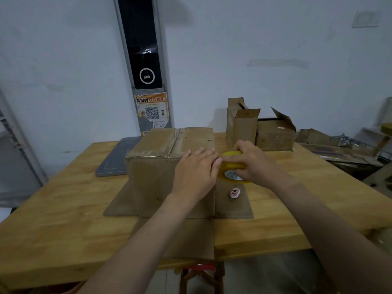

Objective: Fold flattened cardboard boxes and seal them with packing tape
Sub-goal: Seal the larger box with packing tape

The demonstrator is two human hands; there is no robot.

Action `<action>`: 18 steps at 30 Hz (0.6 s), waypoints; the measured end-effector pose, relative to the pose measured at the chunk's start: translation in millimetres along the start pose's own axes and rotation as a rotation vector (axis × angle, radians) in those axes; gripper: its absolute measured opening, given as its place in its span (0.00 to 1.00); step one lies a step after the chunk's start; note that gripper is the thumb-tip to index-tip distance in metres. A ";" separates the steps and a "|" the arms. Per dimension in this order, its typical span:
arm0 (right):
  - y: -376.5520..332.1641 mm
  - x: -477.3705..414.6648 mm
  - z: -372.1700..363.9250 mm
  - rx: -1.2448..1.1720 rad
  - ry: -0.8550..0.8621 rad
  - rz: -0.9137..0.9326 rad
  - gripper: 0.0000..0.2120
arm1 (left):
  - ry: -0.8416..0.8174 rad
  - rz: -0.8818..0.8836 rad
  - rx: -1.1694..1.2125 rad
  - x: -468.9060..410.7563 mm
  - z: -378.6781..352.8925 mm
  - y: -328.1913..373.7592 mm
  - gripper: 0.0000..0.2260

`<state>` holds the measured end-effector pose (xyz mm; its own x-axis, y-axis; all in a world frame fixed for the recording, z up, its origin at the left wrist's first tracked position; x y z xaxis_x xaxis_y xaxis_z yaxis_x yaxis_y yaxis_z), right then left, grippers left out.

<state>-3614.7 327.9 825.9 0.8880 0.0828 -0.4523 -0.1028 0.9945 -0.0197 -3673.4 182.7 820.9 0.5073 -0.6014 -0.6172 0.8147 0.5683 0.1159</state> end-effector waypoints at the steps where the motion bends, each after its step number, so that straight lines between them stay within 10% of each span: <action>1: 0.7 0.3 -1.4 0.002 0.000 -0.005 0.28 | -0.008 -0.015 -0.009 0.7 -1.2 -2.5 0.26; 18: -1.8 2.4 -5.7 -0.025 0.023 -0.088 0.27 | 0.027 0.164 0.009 20.5 19.7 -95.2 0.23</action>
<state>-3614.9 325.9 819.8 0.8834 -0.0069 -0.4686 -0.0361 0.9959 -0.0827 -3735.0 105.2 812.5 0.6262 -0.4857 -0.6099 0.7240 0.6526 0.2236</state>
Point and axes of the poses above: each hand's wrist, its own x-axis away from the middle knuckle, its own z-axis out of the back of the hand, y = z × x, the point moved 7 cm from there along -x, towards the middle knuckle, and after that the axes turned 1 degree about z, right-handed, at the moved point
